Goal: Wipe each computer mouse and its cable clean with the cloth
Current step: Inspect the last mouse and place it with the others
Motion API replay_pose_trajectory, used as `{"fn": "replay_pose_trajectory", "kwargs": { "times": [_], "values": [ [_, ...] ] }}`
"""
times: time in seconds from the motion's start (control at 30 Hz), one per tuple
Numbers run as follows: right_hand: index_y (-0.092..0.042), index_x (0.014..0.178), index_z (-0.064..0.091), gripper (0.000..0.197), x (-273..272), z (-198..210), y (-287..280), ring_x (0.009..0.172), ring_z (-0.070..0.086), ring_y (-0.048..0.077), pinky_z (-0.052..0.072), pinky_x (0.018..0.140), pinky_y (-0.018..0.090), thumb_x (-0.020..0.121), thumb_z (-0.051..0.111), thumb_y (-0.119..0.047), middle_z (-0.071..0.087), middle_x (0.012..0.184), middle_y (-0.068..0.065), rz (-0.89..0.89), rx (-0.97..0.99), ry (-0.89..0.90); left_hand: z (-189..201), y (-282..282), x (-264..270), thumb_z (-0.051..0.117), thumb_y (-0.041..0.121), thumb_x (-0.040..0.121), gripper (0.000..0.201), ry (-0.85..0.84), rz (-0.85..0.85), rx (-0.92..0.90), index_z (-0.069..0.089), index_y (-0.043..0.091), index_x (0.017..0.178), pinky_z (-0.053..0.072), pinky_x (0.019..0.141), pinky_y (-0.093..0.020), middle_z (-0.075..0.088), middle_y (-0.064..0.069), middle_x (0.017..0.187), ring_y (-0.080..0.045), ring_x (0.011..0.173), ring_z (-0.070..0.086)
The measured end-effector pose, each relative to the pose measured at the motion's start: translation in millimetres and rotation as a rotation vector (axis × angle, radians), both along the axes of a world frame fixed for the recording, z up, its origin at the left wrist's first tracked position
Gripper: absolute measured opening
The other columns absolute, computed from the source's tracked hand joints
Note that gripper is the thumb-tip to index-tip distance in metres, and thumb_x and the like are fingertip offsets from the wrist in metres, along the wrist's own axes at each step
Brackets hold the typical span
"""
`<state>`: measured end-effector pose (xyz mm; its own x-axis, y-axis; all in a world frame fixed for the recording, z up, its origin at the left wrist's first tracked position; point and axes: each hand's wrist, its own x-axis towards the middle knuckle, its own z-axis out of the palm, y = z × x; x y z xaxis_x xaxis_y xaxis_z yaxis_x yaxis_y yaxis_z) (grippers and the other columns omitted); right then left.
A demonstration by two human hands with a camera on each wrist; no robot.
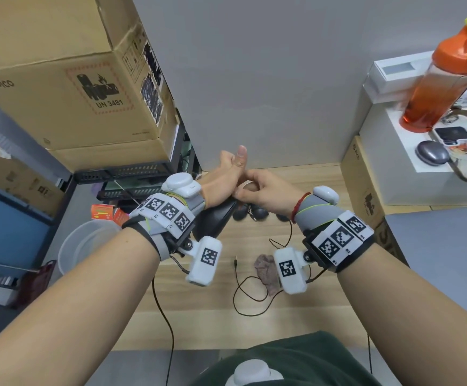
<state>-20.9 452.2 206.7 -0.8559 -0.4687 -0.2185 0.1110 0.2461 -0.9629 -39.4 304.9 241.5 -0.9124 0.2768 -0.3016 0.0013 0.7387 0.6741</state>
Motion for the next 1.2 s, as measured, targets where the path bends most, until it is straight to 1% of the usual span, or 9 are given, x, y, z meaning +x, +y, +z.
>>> {"fn": "replay_pose_trajectory", "kwargs": {
  "times": [0.17, 0.33, 0.4, 0.47, 0.57, 0.8, 0.93, 1.1, 1.2],
  "values": [
    [-0.008, 0.092, 0.058, 0.018, 8, -11, -5, 0.05, 0.052, 0.007, 0.034, 0.044, 0.019, 0.086, 0.074, -0.013, 0.052, 0.048, -0.011, 0.011, -0.012, 0.046, -7, 1, 2, -0.008, 0.104, 0.052, 0.105, -0.024, -0.009, -0.016, 0.037, 0.024, 0.102, 0.046, 0.095, -0.049, 0.061, -0.005, 0.092, -0.029, 0.092, 0.063],
    [-0.01, 0.097, 0.061, 0.016, 5, -20, 7, 0.053, 0.05, 0.018, 0.035, 0.049, 0.026, 0.086, 0.073, -0.013, 0.059, 0.062, 0.0, -0.213, -0.128, 0.023, -15, -9, -5, 0.012, 0.097, 0.072, 0.089, 0.008, 0.08, 0.042, 0.053, 0.025, 0.105, 0.045, 0.103, -0.046, 0.065, 0.001, 0.103, -0.021, 0.101, 0.061],
    [-0.011, 0.108, 0.062, 0.027, 1, -22, 13, 0.053, 0.053, 0.01, 0.038, 0.047, 0.023, 0.085, 0.075, -0.019, 0.059, 0.071, 0.003, -0.326, -0.099, 0.052, -22, -18, -3, 0.028, 0.084, 0.09, 0.075, -0.026, 0.147, 0.138, 0.064, 0.021, 0.109, 0.054, 0.096, -0.047, 0.069, -0.004, 0.108, -0.021, 0.1, 0.066],
    [-0.009, 0.113, 0.061, 0.034, -2, -23, 16, 0.056, 0.055, 0.003, 0.04, 0.048, 0.015, 0.085, 0.076, -0.021, 0.06, 0.073, -0.003, -0.38, -0.042, 0.092, -30, -22, 1, 0.039, 0.067, 0.099, 0.06, -0.098, 0.192, 0.25, 0.068, 0.016, 0.111, 0.063, 0.076, -0.046, 0.072, -0.014, 0.102, -0.027, 0.082, 0.069],
    [-0.01, 0.115, 0.061, 0.037, -3, -24, 17, 0.06, 0.056, 0.004, 0.04, 0.052, 0.014, 0.085, 0.075, -0.026, 0.061, 0.073, -0.006, -0.356, -0.002, 0.1, -36, -22, 5, 0.052, 0.06, 0.098, 0.049, -0.066, 0.203, 0.332, 0.071, 0.015, 0.101, 0.055, 0.059, -0.039, 0.07, -0.009, 0.079, -0.029, 0.066, 0.062],
    [-0.013, 0.091, 0.066, 0.006, -7, -17, 43, 0.045, 0.045, 0.0, 0.036, 0.049, 0.015, 0.096, 0.062, -0.017, 0.068, 0.073, 0.0, -0.303, 0.041, 0.124, -34, -33, -2, 0.065, 0.058, 0.092, 0.043, 0.011, 0.244, 0.315, 0.075, 0.016, 0.089, 0.039, 0.048, -0.026, 0.059, 0.004, 0.056, -0.02, 0.046, 0.049],
    [-0.024, 0.078, 0.067, 0.016, -9, -15, 43, 0.055, 0.053, 0.001, 0.043, 0.062, 0.019, 0.09, 0.069, -0.014, 0.067, 0.068, -0.004, -0.284, 0.15, 0.236, -34, -30, 0, 0.066, 0.059, 0.091, 0.039, 0.014, 0.194, 0.308, 0.074, 0.021, 0.088, 0.038, 0.045, -0.026, 0.06, 0.004, 0.054, -0.021, 0.045, 0.048],
    [-0.026, 0.076, 0.07, 0.014, -7, -9, 44, 0.049, 0.051, -0.005, 0.038, 0.057, 0.01, 0.088, 0.072, -0.017, 0.067, 0.064, -0.005, -0.24, 0.307, 0.34, -31, -28, 2, 0.063, 0.06, 0.091, 0.039, 0.003, 0.144, 0.281, 0.074, 0.023, 0.084, 0.038, 0.043, -0.026, 0.061, 0.0, 0.055, -0.023, 0.046, 0.048],
    [-0.024, 0.08, 0.075, 0.007, -7, -3, 46, 0.055, 0.053, 0.001, 0.041, 0.06, 0.016, 0.086, 0.074, -0.021, 0.07, 0.068, -0.001, -0.186, 0.439, 0.411, -29, -28, 2, 0.062, 0.061, 0.092, 0.041, 0.002, 0.13, 0.238, 0.077, 0.022, 0.092, 0.038, 0.042, -0.024, 0.062, 0.001, 0.055, -0.022, 0.045, 0.048]
  ]
}}
